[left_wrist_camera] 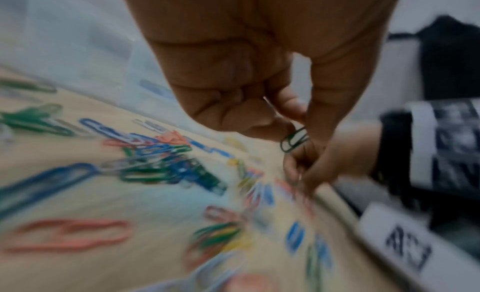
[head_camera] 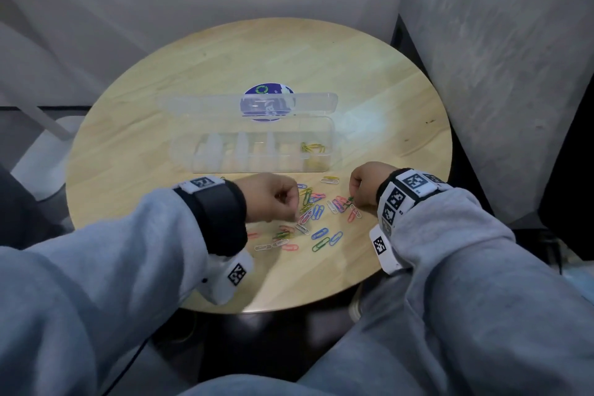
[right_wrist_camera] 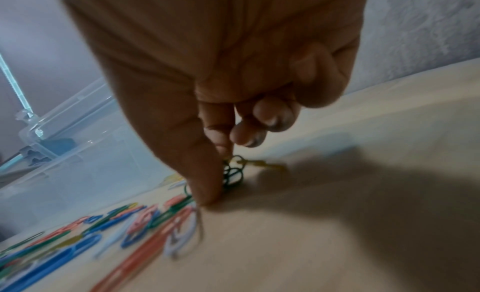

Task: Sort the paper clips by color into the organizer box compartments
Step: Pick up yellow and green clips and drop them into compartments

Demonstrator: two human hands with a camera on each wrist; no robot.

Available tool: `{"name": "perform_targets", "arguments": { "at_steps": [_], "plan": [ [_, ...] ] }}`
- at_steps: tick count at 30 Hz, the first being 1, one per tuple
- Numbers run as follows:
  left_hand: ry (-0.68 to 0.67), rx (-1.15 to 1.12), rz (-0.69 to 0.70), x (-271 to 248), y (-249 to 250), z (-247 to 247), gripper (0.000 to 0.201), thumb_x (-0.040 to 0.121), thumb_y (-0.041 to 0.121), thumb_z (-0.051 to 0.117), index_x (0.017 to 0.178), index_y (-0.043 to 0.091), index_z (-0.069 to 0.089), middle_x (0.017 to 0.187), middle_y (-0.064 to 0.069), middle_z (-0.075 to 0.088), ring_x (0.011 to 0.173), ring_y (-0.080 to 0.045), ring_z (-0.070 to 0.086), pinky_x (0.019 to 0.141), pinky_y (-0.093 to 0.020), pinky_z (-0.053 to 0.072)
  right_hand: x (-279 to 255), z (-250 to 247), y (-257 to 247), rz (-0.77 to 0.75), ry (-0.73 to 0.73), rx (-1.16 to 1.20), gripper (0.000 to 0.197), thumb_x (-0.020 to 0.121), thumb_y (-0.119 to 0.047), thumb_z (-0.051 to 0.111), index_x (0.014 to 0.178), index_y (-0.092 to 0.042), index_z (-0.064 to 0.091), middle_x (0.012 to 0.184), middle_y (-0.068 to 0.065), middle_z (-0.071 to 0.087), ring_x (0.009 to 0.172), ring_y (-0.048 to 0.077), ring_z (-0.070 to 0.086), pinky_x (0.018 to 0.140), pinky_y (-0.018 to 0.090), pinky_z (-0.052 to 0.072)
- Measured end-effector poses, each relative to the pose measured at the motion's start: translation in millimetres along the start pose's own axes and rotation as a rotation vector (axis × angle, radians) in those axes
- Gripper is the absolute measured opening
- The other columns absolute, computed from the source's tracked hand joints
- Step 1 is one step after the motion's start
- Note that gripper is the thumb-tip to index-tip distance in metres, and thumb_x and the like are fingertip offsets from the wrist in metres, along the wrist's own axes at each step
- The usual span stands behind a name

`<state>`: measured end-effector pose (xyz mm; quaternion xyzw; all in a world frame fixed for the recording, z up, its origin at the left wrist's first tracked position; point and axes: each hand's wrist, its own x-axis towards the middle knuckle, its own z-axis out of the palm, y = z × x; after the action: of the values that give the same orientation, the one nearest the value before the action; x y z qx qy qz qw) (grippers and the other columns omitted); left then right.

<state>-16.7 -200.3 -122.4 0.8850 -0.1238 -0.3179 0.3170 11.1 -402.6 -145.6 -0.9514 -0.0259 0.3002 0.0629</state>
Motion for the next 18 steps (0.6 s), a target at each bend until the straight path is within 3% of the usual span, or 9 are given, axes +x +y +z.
{"name": "perform_targets", "arguments": {
  "at_steps": [2,5,8,10,12,13,15,18],
  "plan": [
    [0.076,-0.245,-0.015,4.2,5.0,-4.9,0.029,0.080,0.005,0.069,0.062,0.019,0.051,0.053,0.008,0.055,0.052,-0.008,0.048,0.054,-0.020,0.042,0.7,2.6,-1.4,0.002,0.004,-0.030,0.014,0.083,-0.010,0.046,0.083,-0.016,0.059,0.090,0.006,0.061,0.078,0.023,0.054,0.065,0.025,0.043],
    [0.102,-0.400,-0.027,9.4,11.6,-6.2,0.029,0.083,0.003,0.066,0.063,0.016,0.049,0.056,0.004,0.053,0.049,-0.002,0.051,0.051,-0.016,0.045,2.5,6.5,-1.0,-0.004,0.027,0.032,0.011,0.081,-0.013,0.049,0.078,-0.017,0.059,0.087,0.006,0.063,0.078,0.023,0.055,0.067,0.026,0.044],
    [0.082,-0.565,-0.058,12.8,14.7,-1.9,0.030,0.084,-0.006,0.060,0.064,0.012,0.045,0.060,-0.004,0.052,0.045,-0.005,0.052,0.046,-0.014,0.047,-1.0,1.9,4.6,0.006,0.125,0.153,0.021,0.081,-0.011,0.048,0.060,-0.017,0.046,0.064,0.002,0.052,0.061,0.019,0.049,0.052,0.020,0.038],
    [0.062,-0.633,-0.074,13.8,15.6,2.5,0.029,0.084,-0.011,0.055,0.070,0.012,0.047,0.053,-0.002,0.052,0.041,-0.007,0.052,0.042,-0.015,0.046,-3.5,-6.1,13.2,-0.021,0.102,0.433,0.029,0.081,-0.006,0.058,0.057,-0.018,0.047,0.059,-0.001,0.050,0.050,0.012,0.047,0.047,0.019,0.040],
    [0.038,-0.647,-0.108,14.9,17.0,8.0,0.026,0.086,-0.012,0.051,0.079,0.013,0.052,0.047,0.003,0.052,0.040,-0.007,0.053,0.041,-0.016,0.047,-7.3,-14.0,21.4,-0.059,0.081,0.724,0.026,0.079,-0.002,0.065,0.062,-0.016,0.051,0.063,0.002,0.056,0.056,0.014,0.052,0.057,0.024,0.048],
    [0.017,-0.644,-0.132,15.1,18.3,11.4,0.026,0.087,-0.012,0.048,0.083,0.014,0.054,0.050,0.002,0.053,0.040,-0.006,0.054,0.041,-0.016,0.047,-9.3,-15.9,24.2,-0.067,0.086,0.864,0.025,0.081,0.001,0.063,0.066,-0.015,0.052,0.066,0.005,0.055,0.057,0.016,0.053,0.059,0.025,0.050],
    [-0.030,-0.646,-0.185,15.2,22.2,18.9,0.027,0.090,-0.009,0.041,0.085,0.013,0.056,0.061,-0.005,0.050,0.039,-0.006,0.055,0.040,-0.015,0.047,-11.5,-17.5,26.0,-0.071,0.054,1.127,0.025,0.085,0.009,0.053,0.076,-0.014,0.055,0.066,0.007,0.052,0.051,0.014,0.054,0.050,0.019,0.051],
    [-0.046,-0.655,-0.242,16.7,28.9,28.2,0.029,0.092,-0.003,0.036,0.081,0.012,0.058,0.064,-0.005,0.049,0.041,-0.007,0.051,0.037,-0.014,0.042,-13.0,-17.2,24.8,-0.082,-0.056,1.321,0.027,0.092,0.009,0.041,0.080,-0.010,0.057,0.067,0.008,0.049,0.049,0.013,0.058,0.045,0.016,0.053]
  ]
}}
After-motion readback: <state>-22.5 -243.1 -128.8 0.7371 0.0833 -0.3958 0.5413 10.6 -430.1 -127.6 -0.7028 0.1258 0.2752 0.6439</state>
